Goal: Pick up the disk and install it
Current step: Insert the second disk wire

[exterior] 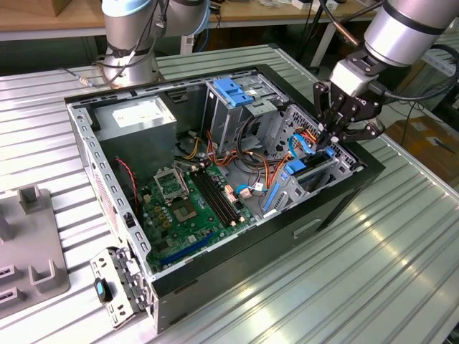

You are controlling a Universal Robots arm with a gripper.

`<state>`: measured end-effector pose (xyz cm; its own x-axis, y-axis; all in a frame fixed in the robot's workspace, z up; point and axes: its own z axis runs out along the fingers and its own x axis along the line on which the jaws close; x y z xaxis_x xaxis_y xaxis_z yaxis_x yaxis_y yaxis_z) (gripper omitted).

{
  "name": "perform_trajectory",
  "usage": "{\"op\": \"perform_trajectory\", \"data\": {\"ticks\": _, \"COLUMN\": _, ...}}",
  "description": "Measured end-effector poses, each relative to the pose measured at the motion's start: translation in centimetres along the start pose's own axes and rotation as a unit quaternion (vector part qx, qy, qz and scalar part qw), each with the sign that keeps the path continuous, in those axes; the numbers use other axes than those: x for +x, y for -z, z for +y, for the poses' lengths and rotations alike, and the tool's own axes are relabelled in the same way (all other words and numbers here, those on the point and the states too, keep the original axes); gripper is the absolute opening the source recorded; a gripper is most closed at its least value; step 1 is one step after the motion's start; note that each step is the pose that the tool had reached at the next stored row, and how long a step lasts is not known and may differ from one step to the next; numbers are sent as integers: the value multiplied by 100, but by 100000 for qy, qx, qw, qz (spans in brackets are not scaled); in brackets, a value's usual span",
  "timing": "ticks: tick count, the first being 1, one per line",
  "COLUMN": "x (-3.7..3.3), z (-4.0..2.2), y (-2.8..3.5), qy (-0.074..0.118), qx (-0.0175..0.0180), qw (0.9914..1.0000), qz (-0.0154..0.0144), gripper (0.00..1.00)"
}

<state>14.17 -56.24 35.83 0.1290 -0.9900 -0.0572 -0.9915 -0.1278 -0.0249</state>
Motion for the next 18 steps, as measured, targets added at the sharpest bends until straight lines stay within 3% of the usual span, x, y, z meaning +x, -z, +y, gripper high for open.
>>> {"op": "perform_trajectory", "data": {"ticks": 5, "x": 1, "z": 7, "y": -26, "qy": -1148, "qx": 66, "qw": 99993, "qz": 20, "gripper": 16}}
{"op": "perform_trajectory", "data": {"ticks": 8, "x": -3, "z": 39, "y": -30, "qy": -1168, "qx": 69, "qw": 99993, "qz": 7, "gripper": 16}}
{"op": "perform_trajectory", "data": {"ticks": 18, "x": 4, "z": 41, "y": -62, "qy": -1230, "qx": 72, "qw": 99992, "qz": 13, "gripper": 16}}
